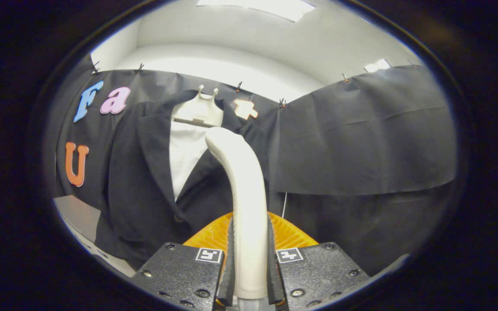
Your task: Iron the clothes twice with a garment steamer, once on the left side and once on the right side.
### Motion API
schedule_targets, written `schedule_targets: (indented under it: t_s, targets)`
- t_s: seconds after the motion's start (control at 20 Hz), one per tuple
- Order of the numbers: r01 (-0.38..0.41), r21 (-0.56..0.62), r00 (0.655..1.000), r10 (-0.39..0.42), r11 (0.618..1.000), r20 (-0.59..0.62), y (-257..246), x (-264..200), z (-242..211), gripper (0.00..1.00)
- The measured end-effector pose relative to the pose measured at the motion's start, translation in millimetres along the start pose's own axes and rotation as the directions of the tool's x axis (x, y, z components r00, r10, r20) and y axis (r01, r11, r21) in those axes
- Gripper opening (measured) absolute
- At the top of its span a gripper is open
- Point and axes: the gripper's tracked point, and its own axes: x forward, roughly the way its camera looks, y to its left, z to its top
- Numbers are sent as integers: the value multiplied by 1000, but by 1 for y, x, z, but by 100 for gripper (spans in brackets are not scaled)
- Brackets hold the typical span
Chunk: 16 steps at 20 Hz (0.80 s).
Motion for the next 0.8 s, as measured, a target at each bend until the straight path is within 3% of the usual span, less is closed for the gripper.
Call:
schedule_targets:
  t_s: [0.15, 0.45, 0.8]
  targets:
    - [7, 32, 1000, -8, 999, 17, -3, 40, 23, 32]
    - [2, 58, 1000, -1, 998, -5, 0, 98, 27, 32]
    - [45, 4, 998, -45, 999, -42, -7, 87, -17, 32]
